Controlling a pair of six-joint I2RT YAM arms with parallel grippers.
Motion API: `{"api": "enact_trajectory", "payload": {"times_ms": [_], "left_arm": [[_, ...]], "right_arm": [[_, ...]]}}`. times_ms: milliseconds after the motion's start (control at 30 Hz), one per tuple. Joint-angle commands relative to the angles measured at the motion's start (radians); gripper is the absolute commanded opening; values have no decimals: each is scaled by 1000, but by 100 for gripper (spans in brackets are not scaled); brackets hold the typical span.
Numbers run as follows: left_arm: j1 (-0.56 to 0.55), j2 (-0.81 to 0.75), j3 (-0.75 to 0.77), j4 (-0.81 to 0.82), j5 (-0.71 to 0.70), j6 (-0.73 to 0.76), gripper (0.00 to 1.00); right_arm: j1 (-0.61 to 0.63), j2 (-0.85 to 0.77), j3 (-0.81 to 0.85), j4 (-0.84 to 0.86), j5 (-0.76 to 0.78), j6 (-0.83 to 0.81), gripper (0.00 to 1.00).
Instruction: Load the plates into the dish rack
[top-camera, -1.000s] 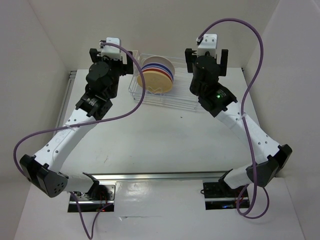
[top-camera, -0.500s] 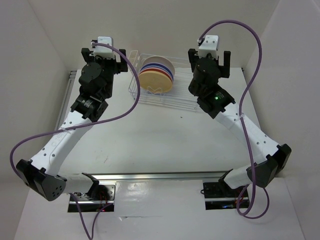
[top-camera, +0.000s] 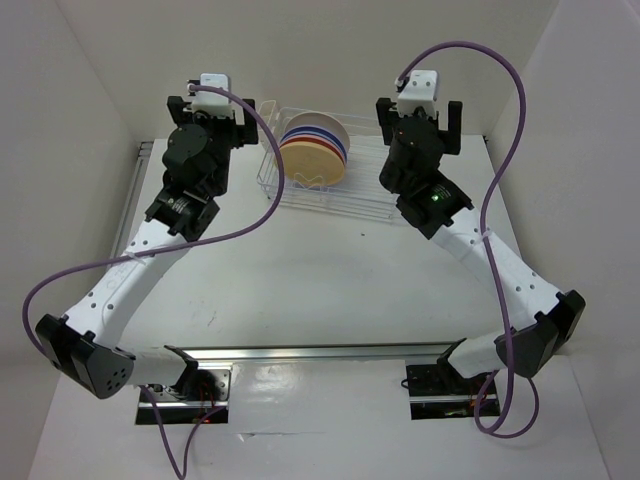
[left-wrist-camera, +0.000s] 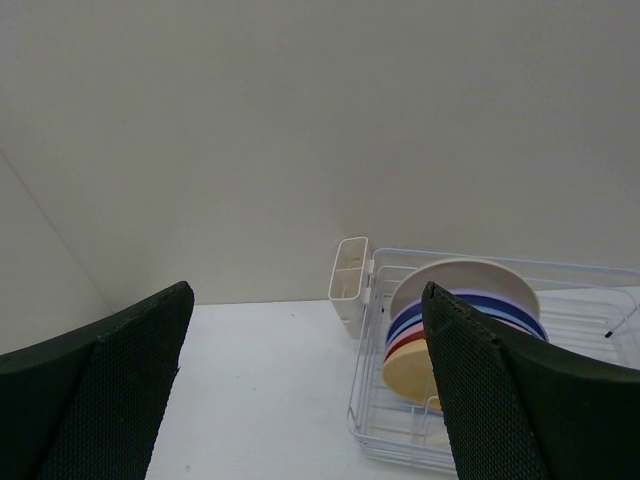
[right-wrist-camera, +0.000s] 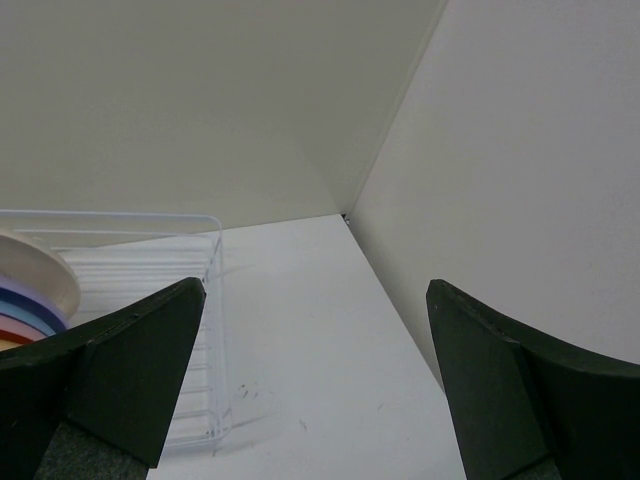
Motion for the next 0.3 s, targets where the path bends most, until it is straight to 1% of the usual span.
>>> {"api": "enact_trajectory", "payload": {"times_ms": [0,133,233,267], "left_arm": [[3,41,50,40,-5,7,100],[3,50,59,61,-5,16,100],[13,69,70,61,-5,16,100],[13,78,70,61,-5,16,100]], "right_arm": [[-5,-28,-13,106,-16,-20,100],[-5,-19,-13,77,-42,-9,100],[-5,30,-4,39,-21,-34,100],[-5,30,-4,51,-21,-34,100]]}}
